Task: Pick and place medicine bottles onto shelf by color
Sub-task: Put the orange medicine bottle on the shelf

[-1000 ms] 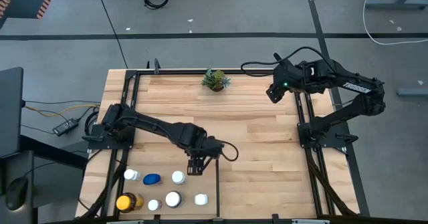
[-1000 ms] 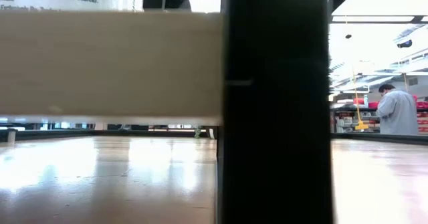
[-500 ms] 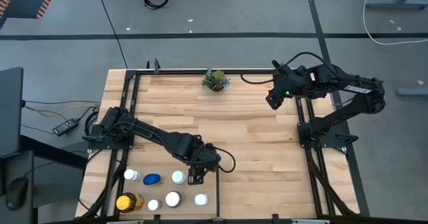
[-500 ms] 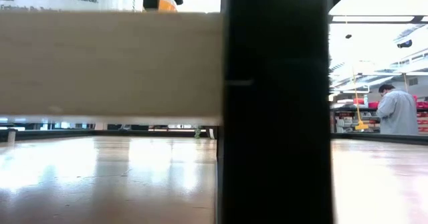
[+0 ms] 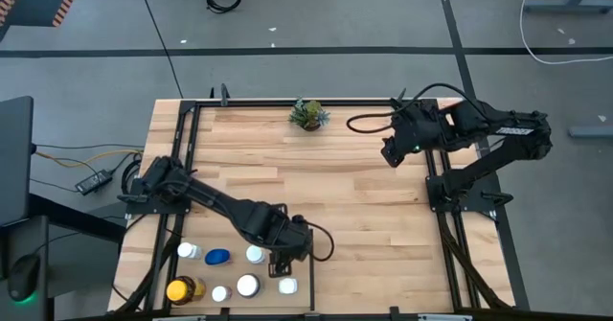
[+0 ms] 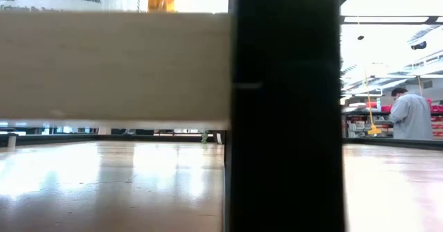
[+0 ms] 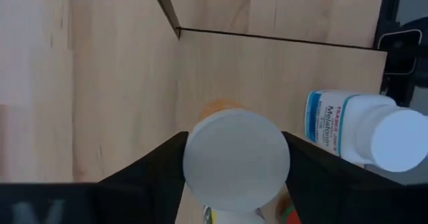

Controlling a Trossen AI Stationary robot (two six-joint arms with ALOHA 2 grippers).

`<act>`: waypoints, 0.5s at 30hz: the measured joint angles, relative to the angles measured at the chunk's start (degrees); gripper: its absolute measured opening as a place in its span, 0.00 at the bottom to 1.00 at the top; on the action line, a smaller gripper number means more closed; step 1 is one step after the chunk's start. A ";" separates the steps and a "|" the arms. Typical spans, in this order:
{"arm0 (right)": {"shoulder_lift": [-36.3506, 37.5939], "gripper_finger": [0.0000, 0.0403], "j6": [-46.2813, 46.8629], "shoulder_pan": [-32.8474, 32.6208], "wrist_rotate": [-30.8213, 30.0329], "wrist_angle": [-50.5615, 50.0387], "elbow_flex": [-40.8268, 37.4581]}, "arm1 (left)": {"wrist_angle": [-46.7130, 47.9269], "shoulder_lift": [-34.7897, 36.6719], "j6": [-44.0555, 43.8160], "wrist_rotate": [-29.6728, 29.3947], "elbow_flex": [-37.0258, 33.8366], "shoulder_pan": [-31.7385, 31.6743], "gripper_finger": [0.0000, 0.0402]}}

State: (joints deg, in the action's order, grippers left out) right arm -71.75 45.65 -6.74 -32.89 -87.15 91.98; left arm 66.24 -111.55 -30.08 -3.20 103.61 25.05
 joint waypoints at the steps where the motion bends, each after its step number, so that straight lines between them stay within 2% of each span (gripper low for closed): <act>1: 0.00 0.79 0.47 -0.43 -0.45 0.00 0.00 | 0.01 0.00 -0.57 -0.32 0.00 0.24 0.58; 5: 0.00 0.79 1.96 -1.79 -1.40 -0.01 0.00 | -0.03 0.00 -1.74 -1.82 0.00 1.11 0.59; 11: 0.00 0.79 3.59 -2.89 -1.83 0.02 0.00 | -1.98 -0.28 -2.71 -2.15 0.00 1.61 0.54; 15: 0.00 0.79 3.88 -2.87 -1.83 0.02 0.00 | -2.68 -0.28 -3.74 -3.64 0.00 1.59 0.54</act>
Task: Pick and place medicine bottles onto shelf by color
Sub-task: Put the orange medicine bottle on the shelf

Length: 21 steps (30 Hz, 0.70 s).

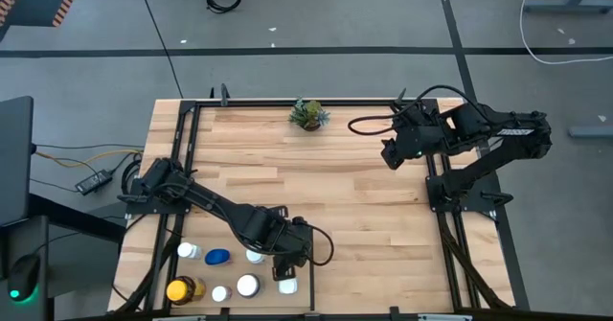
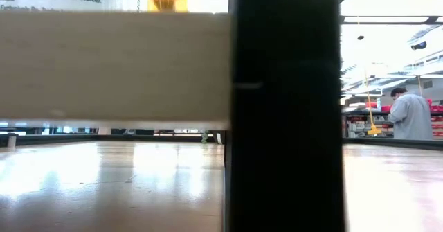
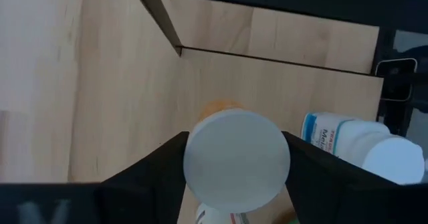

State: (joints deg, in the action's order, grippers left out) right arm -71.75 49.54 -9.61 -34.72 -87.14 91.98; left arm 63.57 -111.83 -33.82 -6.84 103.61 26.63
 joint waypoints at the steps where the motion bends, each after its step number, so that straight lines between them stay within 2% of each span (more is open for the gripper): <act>1: 0.00 0.79 0.00 0.00 0.00 0.00 0.00 | 0.01 0.00 -0.04 -0.36 0.00 0.00 0.55; 21: -0.02 0.79 -0.01 0.02 0.26 0.00 0.00 | -0.07 -2.71 1.07 -0.49 -0.01 1.95 0.56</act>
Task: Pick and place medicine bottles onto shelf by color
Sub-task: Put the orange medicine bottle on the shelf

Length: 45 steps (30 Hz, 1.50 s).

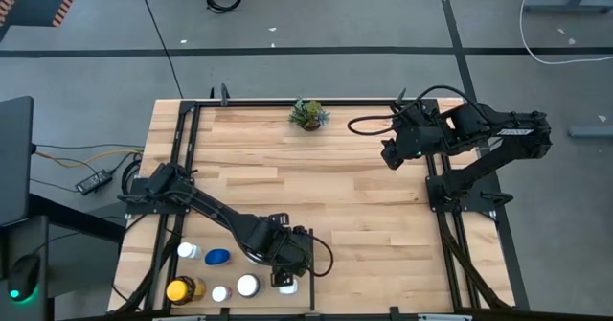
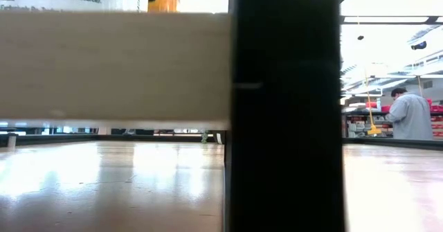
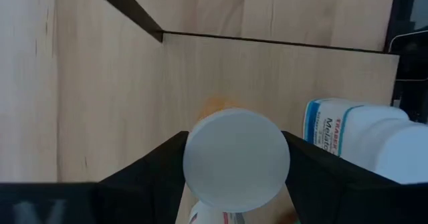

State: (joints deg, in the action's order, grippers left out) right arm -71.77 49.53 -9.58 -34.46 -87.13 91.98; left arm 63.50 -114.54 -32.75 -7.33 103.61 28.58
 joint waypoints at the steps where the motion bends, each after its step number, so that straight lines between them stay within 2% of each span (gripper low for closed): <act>1: 0.00 0.79 0.01 0.00 0.01 -0.01 -0.02 | 0.06 0.00 0.01 0.00 0.01 0.00 0.56; 21: 0.00 0.79 -0.01 0.00 -0.01 -0.02 -0.02 | -0.94 -1.38 1.80 0.01 0.00 0.22 0.54; 28: 0.00 0.79 0.08 0.00 -0.01 0.00 -0.02 | -1.51 -2.69 2.03 0.28 0.01 0.34 0.57; 35: 0.00 0.79 0.19 0.00 -0.04 0.01 -0.02 | -1.44 -2.67 1.99 0.26 0.01 0.20 0.54; 41: 0.00 0.79 0.38 0.00 -0.04 0.02 -0.02 | -0.29 -2.67 1.95 0.26 0.01 0.22 0.57; 45: 0.00 0.79 0.40 0.00 -0.02 0.01 -0.02 | -0.70 -2.67 1.61 0.26 0.01 0.20 0.56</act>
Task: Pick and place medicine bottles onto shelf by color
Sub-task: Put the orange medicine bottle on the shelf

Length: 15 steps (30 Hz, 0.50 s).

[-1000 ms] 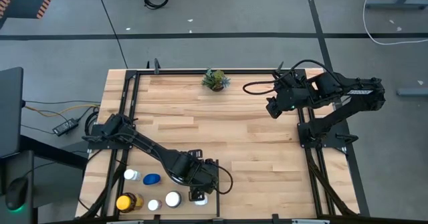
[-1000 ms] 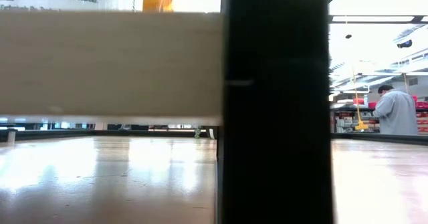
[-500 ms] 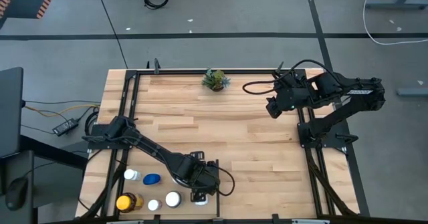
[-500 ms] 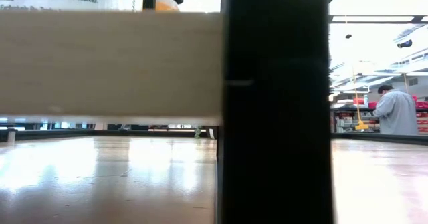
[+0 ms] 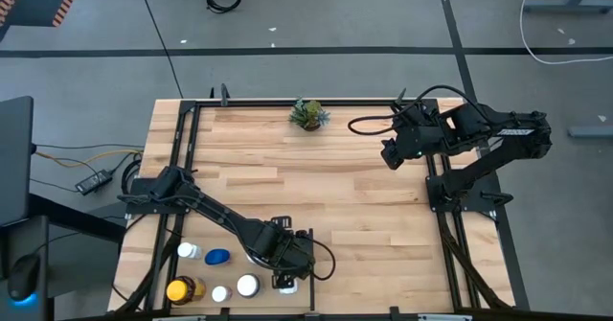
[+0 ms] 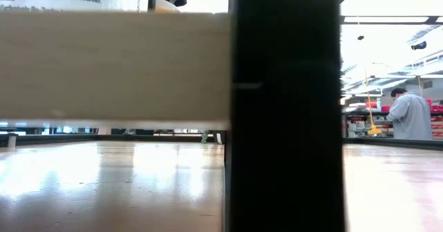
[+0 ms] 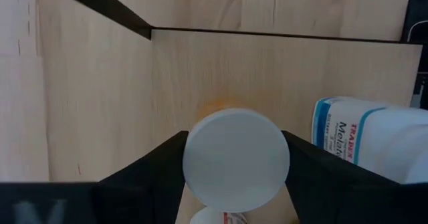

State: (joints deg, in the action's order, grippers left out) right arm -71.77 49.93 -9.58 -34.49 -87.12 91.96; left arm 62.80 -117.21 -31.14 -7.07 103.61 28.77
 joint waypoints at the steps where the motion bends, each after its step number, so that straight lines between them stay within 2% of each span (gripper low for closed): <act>1: 0.00 0.79 0.00 0.00 -0.01 0.01 0.00 | -0.22 0.00 -0.07 0.00 0.00 0.02 0.55; 6: 0.00 0.79 0.00 0.00 -0.01 0.01 0.00 | -0.43 0.00 -0.96 0.00 0.00 0.09 0.54; 15: 0.00 0.79 -0.17 0.00 0.00 0.01 0.00 | -0.45 0.00 -1.26 0.00 0.00 0.09 0.60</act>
State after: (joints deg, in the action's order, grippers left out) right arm -71.77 49.76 -9.58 -34.48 -87.11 91.96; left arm 62.35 -117.21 -32.40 -7.07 103.61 28.86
